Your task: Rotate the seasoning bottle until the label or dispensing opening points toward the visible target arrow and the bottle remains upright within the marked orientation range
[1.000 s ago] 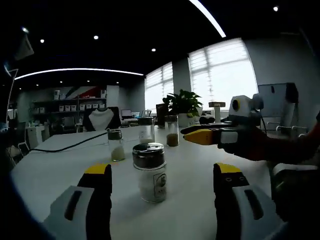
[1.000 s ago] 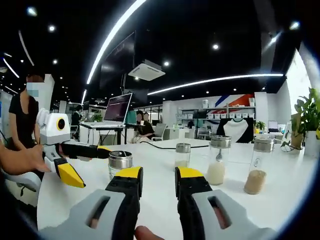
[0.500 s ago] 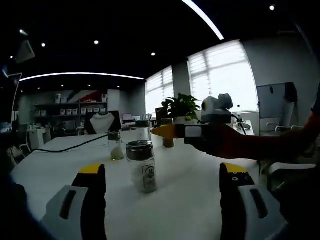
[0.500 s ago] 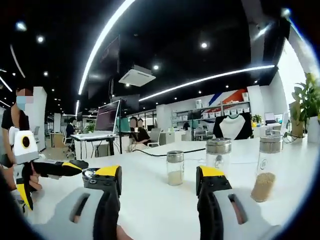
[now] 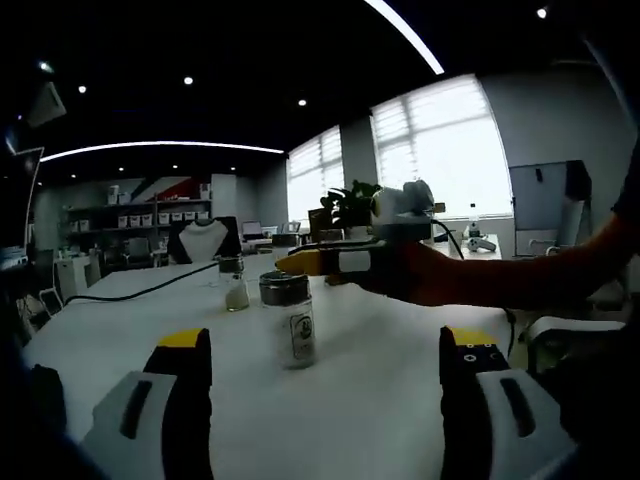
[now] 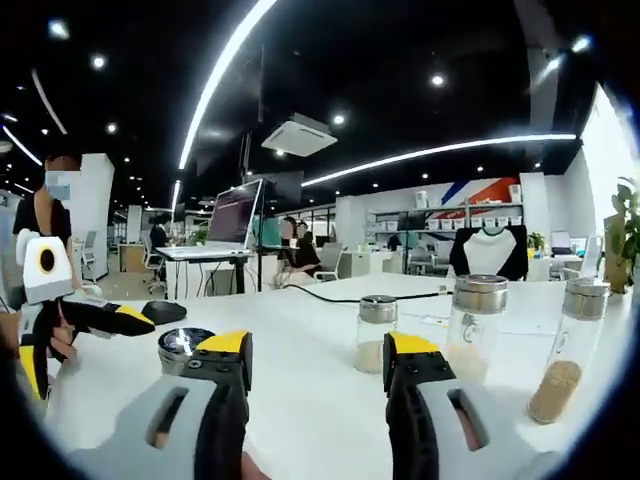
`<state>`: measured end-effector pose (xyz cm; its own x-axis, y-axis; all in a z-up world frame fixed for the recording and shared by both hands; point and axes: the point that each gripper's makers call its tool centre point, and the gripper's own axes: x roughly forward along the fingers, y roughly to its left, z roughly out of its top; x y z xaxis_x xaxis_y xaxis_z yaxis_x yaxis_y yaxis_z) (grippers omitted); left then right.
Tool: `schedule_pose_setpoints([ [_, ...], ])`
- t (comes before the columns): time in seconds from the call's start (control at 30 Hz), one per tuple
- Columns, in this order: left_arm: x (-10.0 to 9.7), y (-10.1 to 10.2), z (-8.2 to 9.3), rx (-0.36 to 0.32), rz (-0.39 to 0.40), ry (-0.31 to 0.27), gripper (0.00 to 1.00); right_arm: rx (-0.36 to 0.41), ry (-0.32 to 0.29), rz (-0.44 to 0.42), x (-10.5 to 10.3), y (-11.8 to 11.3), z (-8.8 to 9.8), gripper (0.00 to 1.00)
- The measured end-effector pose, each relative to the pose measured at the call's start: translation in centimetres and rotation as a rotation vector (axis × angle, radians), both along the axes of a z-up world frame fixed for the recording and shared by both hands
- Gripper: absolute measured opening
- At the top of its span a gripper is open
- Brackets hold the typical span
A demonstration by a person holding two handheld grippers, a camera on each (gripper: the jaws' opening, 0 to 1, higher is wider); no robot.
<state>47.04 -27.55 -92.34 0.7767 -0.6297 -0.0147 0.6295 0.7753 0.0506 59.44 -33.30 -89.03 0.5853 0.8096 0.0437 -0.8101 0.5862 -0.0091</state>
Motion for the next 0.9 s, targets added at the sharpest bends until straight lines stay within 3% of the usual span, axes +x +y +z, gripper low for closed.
schedule_pose_setpoints([
  [0.2, -0.1, 0.1, 0.0, -0.006, 0.003, 0.003, 1.0, 0.028, -0.031, 0.122, -3.1, 0.6, 0.9, 0.44],
  [0.33, -0.2, 0.1, 0.1, 0.005, 0.003, 0.0, 1.0, 0.084, 0.0, 0.226, -4.7, 1.7, 1.2, 0.43],
  [0.67, -0.6, 0.0, 0.0, 0.01, 0.0, 0.011, 1.0, -0.027, 0.001, 0.323, -6.5, 4.1, -1.3, 0.43],
  [0.9, -0.8, 0.2, 0.7, -0.005, 0.002, -0.004, 1.0, -0.066, 0.017, 0.343, -6.7, 4.9, -2.5, 0.43],
])
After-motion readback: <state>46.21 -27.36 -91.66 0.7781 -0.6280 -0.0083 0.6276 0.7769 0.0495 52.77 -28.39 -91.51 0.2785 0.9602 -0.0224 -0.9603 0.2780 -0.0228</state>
